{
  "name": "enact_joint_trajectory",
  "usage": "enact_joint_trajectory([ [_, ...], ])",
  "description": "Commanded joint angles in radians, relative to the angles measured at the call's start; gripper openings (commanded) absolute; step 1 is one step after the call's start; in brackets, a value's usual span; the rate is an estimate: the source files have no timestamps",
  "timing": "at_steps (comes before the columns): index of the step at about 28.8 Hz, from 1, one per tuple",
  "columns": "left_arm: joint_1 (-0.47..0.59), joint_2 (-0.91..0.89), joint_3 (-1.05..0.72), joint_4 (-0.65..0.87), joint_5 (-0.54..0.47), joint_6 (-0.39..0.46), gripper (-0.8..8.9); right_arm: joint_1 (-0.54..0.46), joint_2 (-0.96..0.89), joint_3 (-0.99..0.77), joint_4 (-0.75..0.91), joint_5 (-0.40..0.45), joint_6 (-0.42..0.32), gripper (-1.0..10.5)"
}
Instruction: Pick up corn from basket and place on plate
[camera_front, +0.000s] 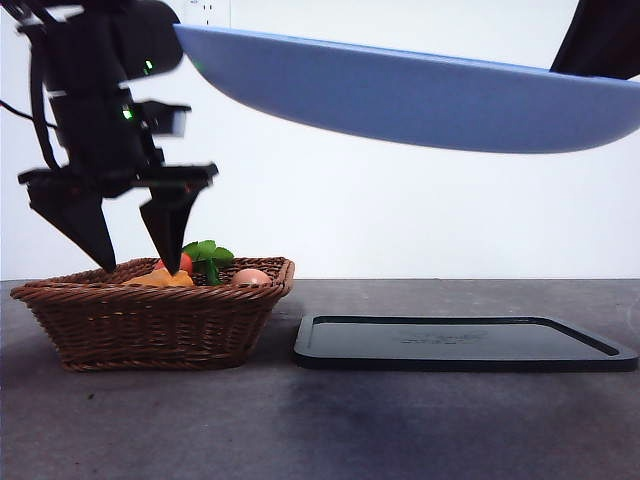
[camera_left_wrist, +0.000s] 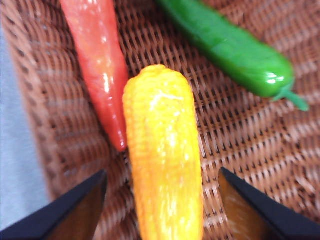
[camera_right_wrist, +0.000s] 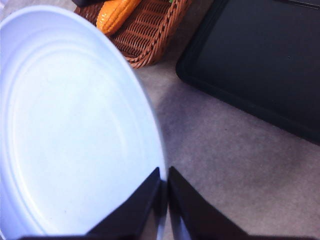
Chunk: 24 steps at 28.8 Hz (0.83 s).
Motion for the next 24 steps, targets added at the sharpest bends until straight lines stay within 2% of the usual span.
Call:
enact_joint_trajectory([
  [1, -0.006, 0.044, 0.025, 0.010, -0.010, 0.013, 3.63, 0.004, 0.003, 0.016, 0.005, -0.003, 0.016, 0.0],
  [17, -0.014, 0.129, 0.025, 0.038, -0.010, 0.013, 3.59, 0.004, 0.003, 0.016, 0.008, 0.024, 0.015, 0.0],
  [24, -0.026, 0.129, 0.025, 0.039, -0.010, 0.010, 2.76, 0.004, 0.003, 0.016, 0.012, 0.026, 0.015, 0.0],
])
